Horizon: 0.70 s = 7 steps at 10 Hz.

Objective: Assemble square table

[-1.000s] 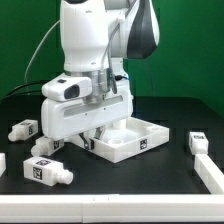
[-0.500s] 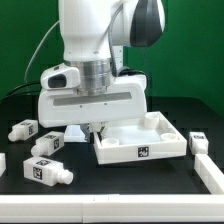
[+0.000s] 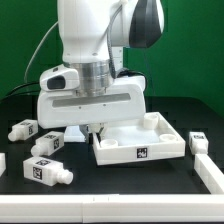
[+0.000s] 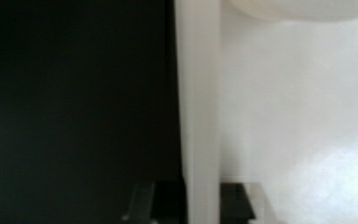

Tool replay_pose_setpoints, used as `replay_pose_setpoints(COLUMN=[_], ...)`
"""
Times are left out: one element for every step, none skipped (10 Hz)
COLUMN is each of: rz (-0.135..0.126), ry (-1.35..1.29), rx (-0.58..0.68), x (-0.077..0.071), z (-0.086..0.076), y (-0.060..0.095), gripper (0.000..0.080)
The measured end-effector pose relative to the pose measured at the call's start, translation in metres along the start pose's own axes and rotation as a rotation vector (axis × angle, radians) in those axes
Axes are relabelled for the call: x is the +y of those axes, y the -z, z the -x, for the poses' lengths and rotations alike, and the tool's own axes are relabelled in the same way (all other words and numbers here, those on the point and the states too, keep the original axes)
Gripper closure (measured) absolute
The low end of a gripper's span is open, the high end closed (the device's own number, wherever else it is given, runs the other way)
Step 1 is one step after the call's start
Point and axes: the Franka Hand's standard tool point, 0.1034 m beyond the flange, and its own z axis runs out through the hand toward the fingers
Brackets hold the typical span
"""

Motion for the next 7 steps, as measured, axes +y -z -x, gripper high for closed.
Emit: replay_pose_setpoints(rz=[-0.018,-0.024,-0.021,-0.019,-0.016,-0.015,-0.015], ry=[-0.024,-0.045,-0.037,-0.075,-0.085,-0.070,-0.072], rx=[-0.022,-0.014,0.005,0.011,0.010,0.010,0.010], x=[0.004,0.006,0.001,-0.004,-0.012,-0.009,-0.009], z=[-0.021,-0.050,-0.073,-0.083,-0.083,-0.082,-0.082], y=[0.002,0.000,-0.004,-0.007,-0.009,-0.009,-0.009], gripper=[0.0747,0.0747,0.0747,0.0747,0.0747,0.0747,0.0747])
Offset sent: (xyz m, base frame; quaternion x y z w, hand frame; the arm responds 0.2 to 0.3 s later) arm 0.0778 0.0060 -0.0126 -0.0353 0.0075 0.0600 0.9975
